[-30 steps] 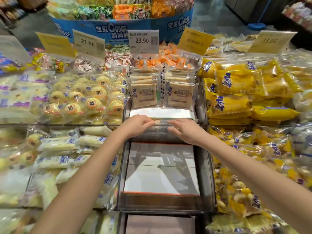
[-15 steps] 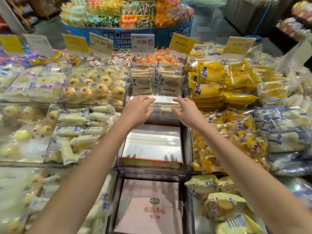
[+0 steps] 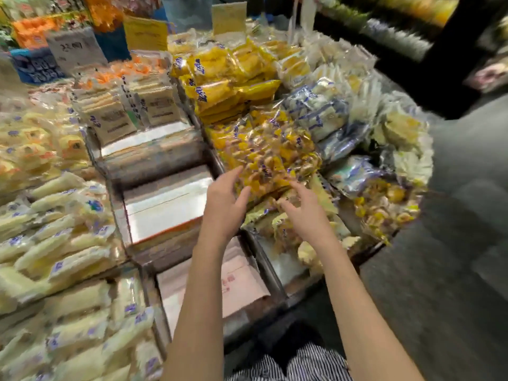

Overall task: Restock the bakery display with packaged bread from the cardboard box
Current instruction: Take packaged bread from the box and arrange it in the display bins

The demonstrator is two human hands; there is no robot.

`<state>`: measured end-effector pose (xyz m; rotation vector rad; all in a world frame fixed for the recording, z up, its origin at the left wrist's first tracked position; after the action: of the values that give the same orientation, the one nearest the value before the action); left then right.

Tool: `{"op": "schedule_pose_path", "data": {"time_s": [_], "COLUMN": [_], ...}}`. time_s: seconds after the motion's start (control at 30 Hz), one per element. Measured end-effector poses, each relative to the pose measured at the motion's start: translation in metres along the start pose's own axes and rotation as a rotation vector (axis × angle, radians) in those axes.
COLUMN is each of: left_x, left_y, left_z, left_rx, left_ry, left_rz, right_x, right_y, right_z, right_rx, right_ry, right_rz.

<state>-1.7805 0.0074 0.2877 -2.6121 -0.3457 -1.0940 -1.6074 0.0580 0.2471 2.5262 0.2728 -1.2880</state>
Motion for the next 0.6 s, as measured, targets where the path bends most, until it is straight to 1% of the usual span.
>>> {"op": "schedule_pose_path", "data": {"time_s": [0.07,0.13,0.2,0.3,0.4,0.5,0.6], "left_x": [0.016,0.038,0.068,0.130,0.193,0.258,0.335], "left_y": [0.008,0.012,0.011,0.014,0.019,0.039,0.079], "left_z": [0.046,0.091,0.129,0.177,0.235,0.310,0.392], "left_rx": [-0.120,-0.239,-0.286,-0.303,-0.352,-0.429,-0.538], "left_ry": [-0.012,-0.060,-0.078,-0.068,-0.074,-0.080,-0.071], "left_rz": [0.037,0.100,0.168,0.271,0.363,0.461,0.559], "right_x": [0.041,0.074,0.104,0.149,0.199,0.255,0.321], "right_y": [0.019,0.036,0.052,0.080,0.106,0.136,0.178], "right_z": [-0.028,-0.063,-0.099,-0.156,-0.214,-0.281,-0.354], "right_rx": [0.044,0.118,0.198,0.327,0.402,0.483,0.586], "right_ry": [-0.023,-0.035,-0.030,-0.048,-0.079,-0.099,-0.115], "right_rz": [0.114,0.179,0.218,0.272,0.356,0.424,0.517]}}
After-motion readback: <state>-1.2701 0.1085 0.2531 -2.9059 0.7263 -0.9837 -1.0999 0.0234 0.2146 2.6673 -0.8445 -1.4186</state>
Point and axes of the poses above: each hand's wrist, its own y-axis away from the middle knuckle, its own z-axis out of the palm, x = y × z, the point moved 10 cm from there along -y, towards the middle knuckle, and after that the axes turned 1 degree about -y, right-handed, at the moved point
